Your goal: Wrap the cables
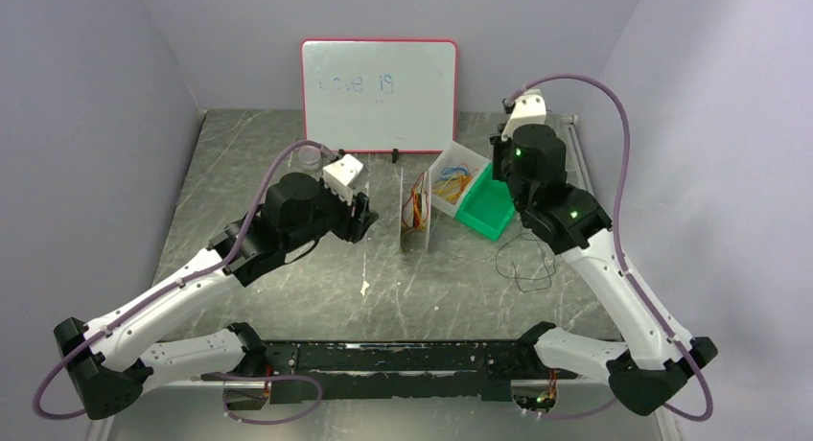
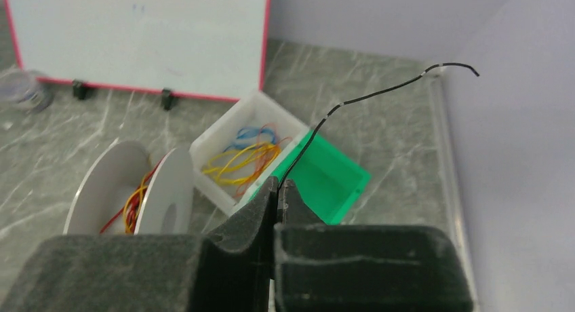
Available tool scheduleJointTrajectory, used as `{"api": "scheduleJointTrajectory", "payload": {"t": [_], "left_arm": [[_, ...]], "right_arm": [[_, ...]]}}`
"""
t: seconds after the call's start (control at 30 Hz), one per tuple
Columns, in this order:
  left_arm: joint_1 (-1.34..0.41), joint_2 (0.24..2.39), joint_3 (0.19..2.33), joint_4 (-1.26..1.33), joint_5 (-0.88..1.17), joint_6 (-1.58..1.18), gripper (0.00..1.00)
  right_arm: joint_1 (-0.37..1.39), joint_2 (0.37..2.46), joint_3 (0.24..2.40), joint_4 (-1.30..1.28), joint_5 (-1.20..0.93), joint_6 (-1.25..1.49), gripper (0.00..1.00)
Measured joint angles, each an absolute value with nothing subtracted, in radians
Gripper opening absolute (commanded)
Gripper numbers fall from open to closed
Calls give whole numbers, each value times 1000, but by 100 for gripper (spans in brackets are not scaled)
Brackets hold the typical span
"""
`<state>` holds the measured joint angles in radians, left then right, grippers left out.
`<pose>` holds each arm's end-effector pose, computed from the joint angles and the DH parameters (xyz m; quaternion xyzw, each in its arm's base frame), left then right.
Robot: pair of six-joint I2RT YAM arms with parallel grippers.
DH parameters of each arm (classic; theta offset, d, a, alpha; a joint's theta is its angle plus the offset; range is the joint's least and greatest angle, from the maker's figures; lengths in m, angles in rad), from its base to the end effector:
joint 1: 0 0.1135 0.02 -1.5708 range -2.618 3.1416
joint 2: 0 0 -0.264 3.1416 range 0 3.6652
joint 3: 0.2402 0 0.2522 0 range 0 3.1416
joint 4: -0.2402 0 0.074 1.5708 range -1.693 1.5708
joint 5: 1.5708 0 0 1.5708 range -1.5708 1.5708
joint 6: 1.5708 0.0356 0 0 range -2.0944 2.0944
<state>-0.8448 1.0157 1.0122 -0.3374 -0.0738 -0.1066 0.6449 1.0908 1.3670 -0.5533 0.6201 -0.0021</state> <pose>0.1541 -0.1697 0.3604 0.2746 0.7690 -0.2372 0.5263 0.1854 0.1136 0.4440 -0.0672 0.7790 -0.0497 0.6215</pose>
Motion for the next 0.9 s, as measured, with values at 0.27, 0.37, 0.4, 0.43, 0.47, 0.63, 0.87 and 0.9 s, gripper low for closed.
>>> {"api": "scheduleJointTrajectory", "payload": {"t": [0.27,0.37,0.4,0.43,0.47,0.63,0.87,0.9], "left_arm": [[-840,1036,1011,-310,-74,-178,62],[-837,1037,1003,-291,-75,-203,64],[-834,1037,1000,-284,-75,-215,64],[-832,1037,999,-281,-76,-227,64],[-829,1037,998,-277,-76,-241,64],[-818,1042,998,-270,-83,-301,65],[-816,1046,997,-258,-87,-361,66],[-815,1046,997,-253,-86,-370,66]], "right_arm": [[451,1070,1233,-549,97,91,0],[435,1039,1170,-548,-48,113,0],[434,1025,1145,-540,-103,118,0],[433,1016,1133,-539,-130,122,0],[433,998,1108,-527,-181,126,0],[433,917,1019,-506,-385,134,0],[433,824,931,-471,-581,118,0],[433,809,910,-461,-601,116,0]]}}
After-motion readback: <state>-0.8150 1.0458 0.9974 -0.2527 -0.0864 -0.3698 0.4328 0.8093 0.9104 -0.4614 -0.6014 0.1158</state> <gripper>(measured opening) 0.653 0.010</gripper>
